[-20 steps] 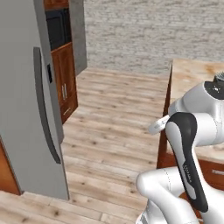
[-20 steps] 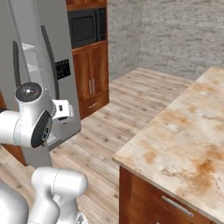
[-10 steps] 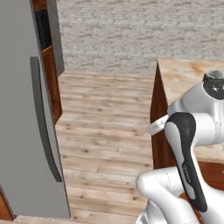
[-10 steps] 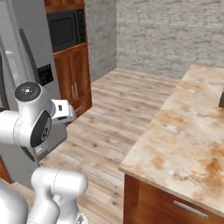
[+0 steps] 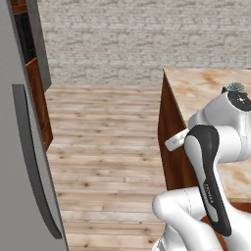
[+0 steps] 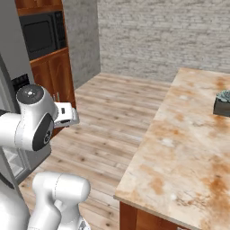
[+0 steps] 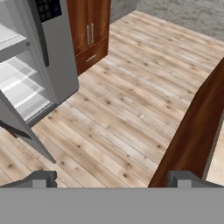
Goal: Pick up both pears from the fridge and place them inside the tupperware on the counter.
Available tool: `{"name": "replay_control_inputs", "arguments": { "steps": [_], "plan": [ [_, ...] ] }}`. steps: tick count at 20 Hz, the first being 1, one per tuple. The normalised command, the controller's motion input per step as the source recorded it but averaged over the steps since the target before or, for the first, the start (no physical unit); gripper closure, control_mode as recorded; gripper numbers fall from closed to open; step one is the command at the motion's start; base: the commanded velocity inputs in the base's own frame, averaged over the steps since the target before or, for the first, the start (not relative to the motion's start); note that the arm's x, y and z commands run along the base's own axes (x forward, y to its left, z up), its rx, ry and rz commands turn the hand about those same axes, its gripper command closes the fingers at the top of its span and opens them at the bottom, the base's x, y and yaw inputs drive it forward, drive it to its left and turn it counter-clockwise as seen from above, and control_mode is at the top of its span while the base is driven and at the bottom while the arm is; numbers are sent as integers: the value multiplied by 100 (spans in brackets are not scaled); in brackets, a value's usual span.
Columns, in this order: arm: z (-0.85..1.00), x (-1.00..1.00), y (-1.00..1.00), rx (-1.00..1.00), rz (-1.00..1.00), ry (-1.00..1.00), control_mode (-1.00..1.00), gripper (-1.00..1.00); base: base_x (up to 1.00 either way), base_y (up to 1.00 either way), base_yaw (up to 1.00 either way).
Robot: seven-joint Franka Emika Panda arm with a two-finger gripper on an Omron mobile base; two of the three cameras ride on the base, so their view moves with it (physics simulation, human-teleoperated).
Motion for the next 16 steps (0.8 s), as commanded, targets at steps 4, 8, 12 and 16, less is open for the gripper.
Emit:
{"name": "replay_control_inputs", "arguments": {
  "steps": [4, 8, 12, 16],
  "plan": [
    [0, 0, 0, 0, 0, 0, 100, -100, 100, 22, -1],
    [0, 0, 0, 0, 0, 0, 100, -100, 100, 19, 6],
    [0, 0, 0, 0, 0, 0, 100, -100, 95, 51, 9],
    [0, 0, 0, 0, 0, 0, 100, -100, 42, 99, 6]
  ]
}}
